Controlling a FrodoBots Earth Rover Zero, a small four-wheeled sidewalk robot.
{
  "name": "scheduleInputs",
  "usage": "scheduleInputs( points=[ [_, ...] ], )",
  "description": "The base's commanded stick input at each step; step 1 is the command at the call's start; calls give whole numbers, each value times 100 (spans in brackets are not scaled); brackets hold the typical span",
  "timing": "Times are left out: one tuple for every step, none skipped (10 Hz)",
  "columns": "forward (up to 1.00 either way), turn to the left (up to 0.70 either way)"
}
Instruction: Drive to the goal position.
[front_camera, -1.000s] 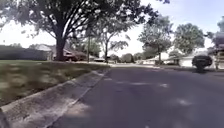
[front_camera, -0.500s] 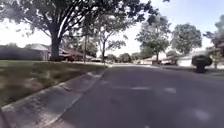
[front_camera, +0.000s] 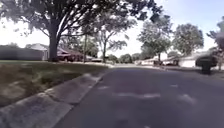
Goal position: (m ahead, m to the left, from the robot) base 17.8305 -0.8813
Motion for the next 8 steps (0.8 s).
scheduleInputs(
  points=[
    [100,-8],
    [100,-23],
    [100,-36],
    [100,0],
    [100,0],
    [100,0],
    [100,0],
    [100,0]
  ],
)
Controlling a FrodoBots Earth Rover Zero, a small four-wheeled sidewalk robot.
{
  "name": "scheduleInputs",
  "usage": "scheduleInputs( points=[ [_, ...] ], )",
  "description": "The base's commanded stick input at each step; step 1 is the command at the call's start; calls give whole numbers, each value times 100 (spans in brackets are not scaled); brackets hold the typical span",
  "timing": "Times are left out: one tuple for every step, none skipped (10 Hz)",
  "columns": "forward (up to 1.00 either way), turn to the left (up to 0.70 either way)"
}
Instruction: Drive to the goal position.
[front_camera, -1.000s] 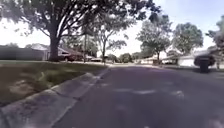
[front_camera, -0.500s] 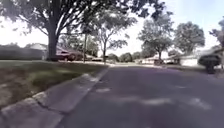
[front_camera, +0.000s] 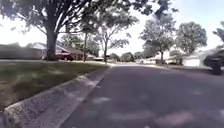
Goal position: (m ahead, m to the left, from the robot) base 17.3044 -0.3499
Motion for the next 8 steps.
scheduleInputs(
  points=[
    [100,0],
    [100,0],
    [100,0],
    [100,0],
    [100,0],
    [100,0],
    [100,-17],
    [100,-28]
  ],
)
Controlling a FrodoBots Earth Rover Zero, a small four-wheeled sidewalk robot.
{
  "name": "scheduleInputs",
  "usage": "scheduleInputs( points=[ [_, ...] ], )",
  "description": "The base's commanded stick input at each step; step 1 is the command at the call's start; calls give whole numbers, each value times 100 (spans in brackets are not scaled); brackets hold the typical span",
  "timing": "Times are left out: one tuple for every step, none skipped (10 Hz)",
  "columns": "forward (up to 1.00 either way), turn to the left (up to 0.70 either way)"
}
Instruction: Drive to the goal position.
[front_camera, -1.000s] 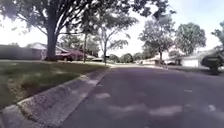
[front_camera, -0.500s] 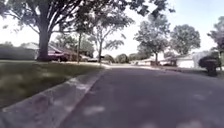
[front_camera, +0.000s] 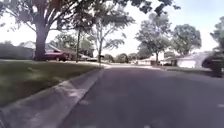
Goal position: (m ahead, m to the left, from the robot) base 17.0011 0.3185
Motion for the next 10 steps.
scheduleInputs(
  points=[
    [100,-13],
    [100,0],
    [100,0],
    [100,0],
    [100,0],
    [100,0],
    [100,0],
    [100,0],
    [100,0],
    [100,0]
  ],
)
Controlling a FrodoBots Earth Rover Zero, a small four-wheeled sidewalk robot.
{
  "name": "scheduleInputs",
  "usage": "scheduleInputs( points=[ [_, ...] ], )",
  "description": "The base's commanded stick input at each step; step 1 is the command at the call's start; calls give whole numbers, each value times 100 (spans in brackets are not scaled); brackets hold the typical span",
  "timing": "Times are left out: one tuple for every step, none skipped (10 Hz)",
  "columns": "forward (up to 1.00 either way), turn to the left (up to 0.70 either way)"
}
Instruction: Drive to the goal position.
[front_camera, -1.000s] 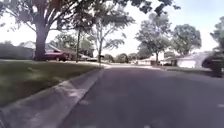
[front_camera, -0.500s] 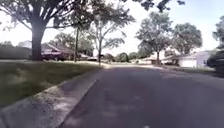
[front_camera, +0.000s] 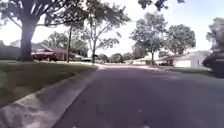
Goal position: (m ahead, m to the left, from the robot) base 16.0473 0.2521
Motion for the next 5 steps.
scheduleInputs(
  points=[
    [100,0],
    [100,0],
    [100,0],
    [100,0],
    [100,0]
  ],
)
